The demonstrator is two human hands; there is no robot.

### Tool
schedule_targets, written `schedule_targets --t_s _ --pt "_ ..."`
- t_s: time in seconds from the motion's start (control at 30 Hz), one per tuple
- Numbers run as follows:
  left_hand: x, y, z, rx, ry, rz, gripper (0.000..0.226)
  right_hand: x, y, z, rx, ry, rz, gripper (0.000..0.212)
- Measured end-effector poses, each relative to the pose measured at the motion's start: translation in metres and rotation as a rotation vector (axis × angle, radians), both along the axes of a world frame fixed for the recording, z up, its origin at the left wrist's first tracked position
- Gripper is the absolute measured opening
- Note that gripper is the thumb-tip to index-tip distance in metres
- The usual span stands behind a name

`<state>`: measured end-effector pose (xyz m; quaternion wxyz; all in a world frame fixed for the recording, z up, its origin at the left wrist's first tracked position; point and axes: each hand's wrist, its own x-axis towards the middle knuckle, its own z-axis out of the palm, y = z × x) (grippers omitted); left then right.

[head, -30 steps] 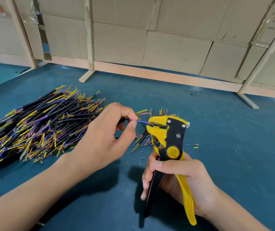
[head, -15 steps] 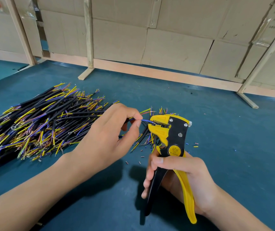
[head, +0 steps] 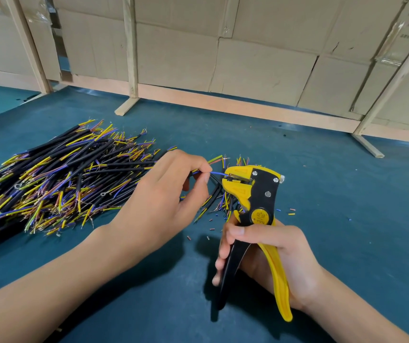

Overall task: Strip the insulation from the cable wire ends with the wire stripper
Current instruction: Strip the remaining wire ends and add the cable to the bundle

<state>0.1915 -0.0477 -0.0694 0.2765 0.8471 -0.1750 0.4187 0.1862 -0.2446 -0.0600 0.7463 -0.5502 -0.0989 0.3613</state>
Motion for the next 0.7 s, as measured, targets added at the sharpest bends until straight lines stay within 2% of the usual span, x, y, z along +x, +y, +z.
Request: schedule_targets --t_s 0.7 --pt "-0.0046 -0.006 0.0008 -0.007 0.016 -0.043 0.011 -0.0025 0.0025 0.0036 -0.027 0.038 -0.028 0.01"
